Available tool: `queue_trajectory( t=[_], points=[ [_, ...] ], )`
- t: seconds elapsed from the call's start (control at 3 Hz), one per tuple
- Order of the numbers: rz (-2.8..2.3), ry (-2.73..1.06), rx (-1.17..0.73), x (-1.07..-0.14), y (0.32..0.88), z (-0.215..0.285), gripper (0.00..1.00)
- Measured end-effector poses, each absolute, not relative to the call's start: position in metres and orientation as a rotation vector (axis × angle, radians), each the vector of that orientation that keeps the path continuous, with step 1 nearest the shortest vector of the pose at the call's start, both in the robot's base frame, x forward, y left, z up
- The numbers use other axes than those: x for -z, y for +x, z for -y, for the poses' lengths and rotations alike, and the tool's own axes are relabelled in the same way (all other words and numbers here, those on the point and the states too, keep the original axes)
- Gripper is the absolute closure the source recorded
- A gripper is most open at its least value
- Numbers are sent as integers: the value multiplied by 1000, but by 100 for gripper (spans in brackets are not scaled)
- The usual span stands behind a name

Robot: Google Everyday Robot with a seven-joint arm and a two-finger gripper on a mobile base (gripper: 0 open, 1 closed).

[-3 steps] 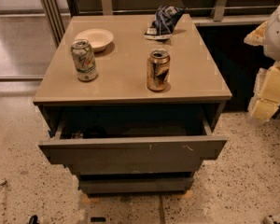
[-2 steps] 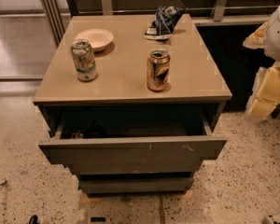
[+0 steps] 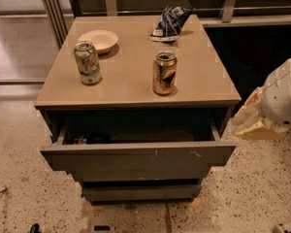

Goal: Close top drawer

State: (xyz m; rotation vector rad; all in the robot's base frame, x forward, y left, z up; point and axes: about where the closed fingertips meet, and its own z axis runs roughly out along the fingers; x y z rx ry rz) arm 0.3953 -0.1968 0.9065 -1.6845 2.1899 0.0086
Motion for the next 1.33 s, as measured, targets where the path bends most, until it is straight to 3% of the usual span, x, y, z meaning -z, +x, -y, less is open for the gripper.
queue_trajectory(
  t=[0.33,1.33],
  points=[
    [-2136,-1670,-208,-829,382,175,97],
    [-2100,-1693,-185,-802,382,173,100]
  ],
)
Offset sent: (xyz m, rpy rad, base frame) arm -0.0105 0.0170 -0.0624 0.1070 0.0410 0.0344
